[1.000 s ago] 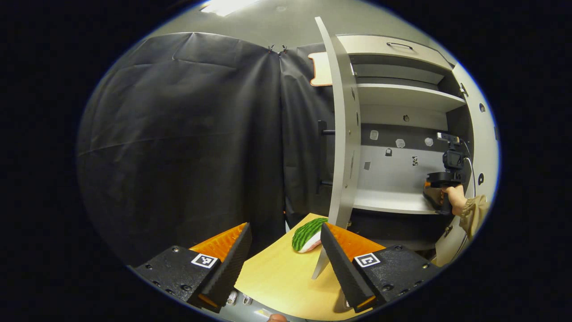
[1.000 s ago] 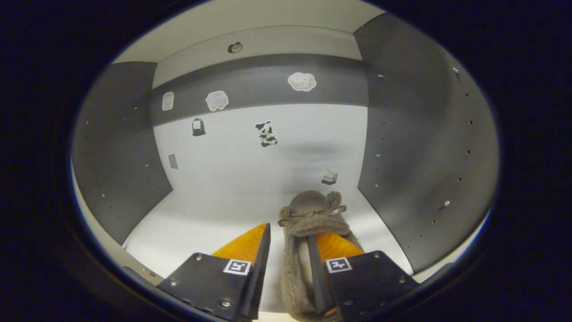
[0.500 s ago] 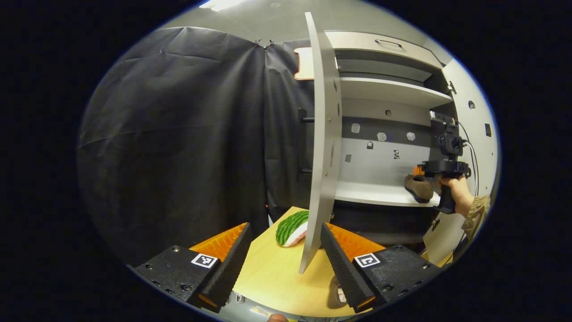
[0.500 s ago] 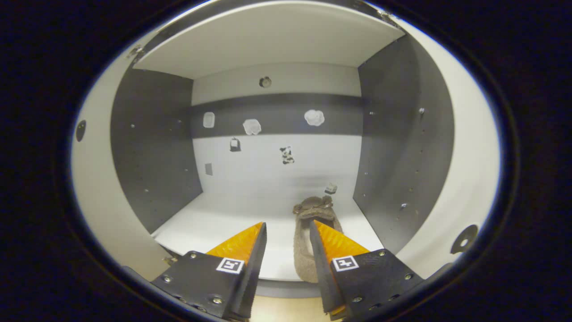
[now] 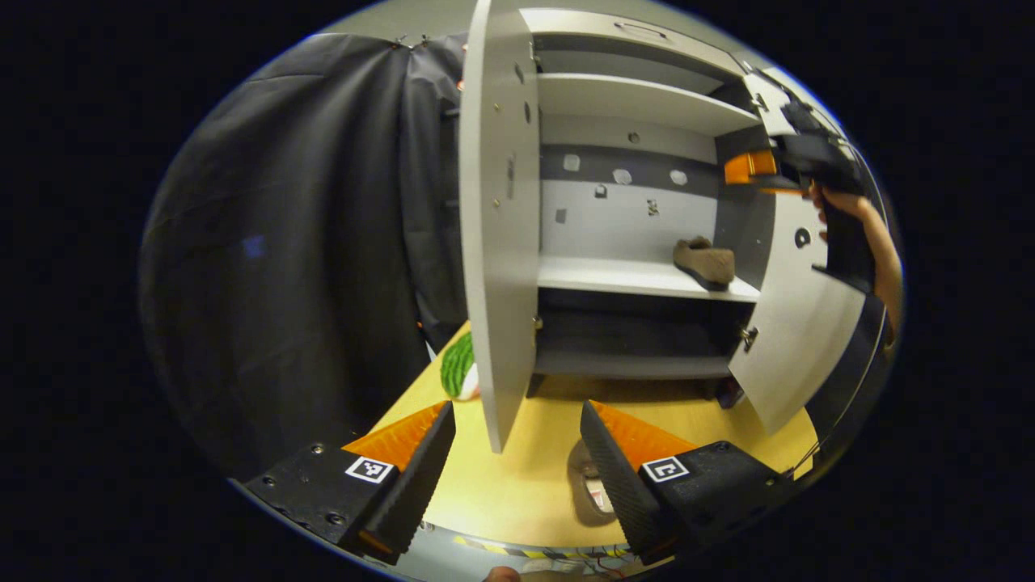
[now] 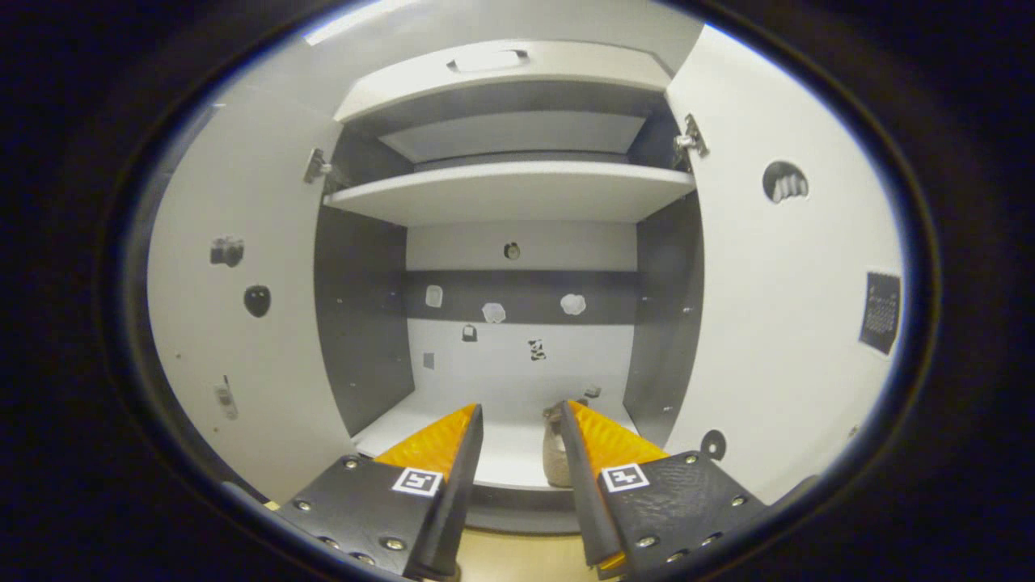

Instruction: Grab one shoe with the right hand and put it into the shoe cabinet, grab the other shoe with the left hand and put it into the shoe cabinet; then close the right door with the right hand and the left door with the left hand.

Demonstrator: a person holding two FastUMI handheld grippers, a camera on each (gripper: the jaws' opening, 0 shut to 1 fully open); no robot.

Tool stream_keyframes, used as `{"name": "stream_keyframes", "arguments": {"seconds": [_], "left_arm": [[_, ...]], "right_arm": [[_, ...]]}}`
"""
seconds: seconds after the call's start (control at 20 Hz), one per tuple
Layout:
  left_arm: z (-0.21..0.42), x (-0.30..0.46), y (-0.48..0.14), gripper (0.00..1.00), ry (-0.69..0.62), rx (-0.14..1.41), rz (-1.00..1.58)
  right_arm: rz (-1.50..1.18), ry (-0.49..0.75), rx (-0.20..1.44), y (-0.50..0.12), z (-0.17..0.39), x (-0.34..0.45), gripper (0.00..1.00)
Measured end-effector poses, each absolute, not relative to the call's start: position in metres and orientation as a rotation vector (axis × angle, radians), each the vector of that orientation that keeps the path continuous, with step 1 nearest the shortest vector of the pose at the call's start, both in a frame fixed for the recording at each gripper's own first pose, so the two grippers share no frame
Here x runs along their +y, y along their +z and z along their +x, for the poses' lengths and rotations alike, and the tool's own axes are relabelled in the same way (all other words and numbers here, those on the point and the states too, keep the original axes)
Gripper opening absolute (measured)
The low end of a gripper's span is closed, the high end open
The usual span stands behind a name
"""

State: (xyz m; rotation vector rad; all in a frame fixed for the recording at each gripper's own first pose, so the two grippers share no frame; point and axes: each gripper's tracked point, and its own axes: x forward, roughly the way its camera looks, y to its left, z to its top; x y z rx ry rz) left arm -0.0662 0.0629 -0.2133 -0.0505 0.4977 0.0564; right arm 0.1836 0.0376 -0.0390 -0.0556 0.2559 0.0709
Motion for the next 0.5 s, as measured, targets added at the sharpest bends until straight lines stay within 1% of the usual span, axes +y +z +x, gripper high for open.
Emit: {"name": "stream_keyframes", "arguments": {"seconds": [0.05, 0.1, 0.15, 0.2, 0.4, 0.45, 0.5], "left_arm": [[-0.067, 0.056, -0.226, 0.96, 0.029, 0.524, -0.052], [-0.069, 0.052, -0.239, 0.96, 0.007, 0.551, -0.051], [-0.070, 0.048, -0.250, 0.96, -0.009, 0.580, -0.051], [-0.072, 0.042, -0.263, 0.97, -0.029, 0.604, -0.052], [-0.086, 0.021, -0.315, 0.97, -0.114, 0.745, -0.066], [-0.087, 0.015, -0.329, 0.97, -0.130, 0.768, -0.065], [-0.088, 0.012, -0.344, 0.97, -0.141, 0.800, -0.062]], "right_arm": [[-0.054, 0.072, 0.251, -0.031, 0.175, 0.037, 0.54], [-0.051, 0.072, 0.246, -0.023, 0.165, 0.036, 0.57], [-0.047, 0.071, 0.241, -0.017, 0.157, 0.035, 0.57], [-0.045, 0.067, 0.233, -0.010, 0.149, 0.032, 0.54], [-0.051, 0.036, 0.218, 0.008, 0.119, 0.017, 0.53], [-0.051, 0.027, 0.217, 0.011, 0.112, 0.015, 0.57], [-0.048, 0.024, 0.217, 0.015, 0.103, 0.013, 0.57]]}}
